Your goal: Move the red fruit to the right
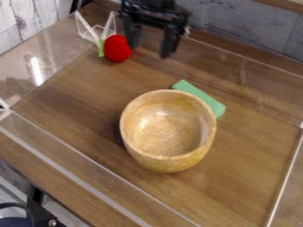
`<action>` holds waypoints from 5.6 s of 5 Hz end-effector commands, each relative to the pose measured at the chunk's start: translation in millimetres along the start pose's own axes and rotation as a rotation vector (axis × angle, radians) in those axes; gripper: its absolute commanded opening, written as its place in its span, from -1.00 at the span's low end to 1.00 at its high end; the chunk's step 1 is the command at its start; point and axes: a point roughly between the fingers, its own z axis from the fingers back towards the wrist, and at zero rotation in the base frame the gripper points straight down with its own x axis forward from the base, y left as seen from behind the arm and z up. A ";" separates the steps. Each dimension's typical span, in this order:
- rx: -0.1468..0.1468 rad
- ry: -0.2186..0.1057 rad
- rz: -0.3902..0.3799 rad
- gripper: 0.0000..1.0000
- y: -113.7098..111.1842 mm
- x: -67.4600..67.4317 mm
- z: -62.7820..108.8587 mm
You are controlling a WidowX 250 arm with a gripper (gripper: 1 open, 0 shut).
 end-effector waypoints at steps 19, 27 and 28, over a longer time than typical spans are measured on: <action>-0.241 -0.335 0.169 -1.00 127.0 66.3 -29.5; -0.261 -0.377 0.108 1.00 79.4 64.9 -39.6; -0.275 -0.379 0.090 1.00 70.5 63.3 -37.3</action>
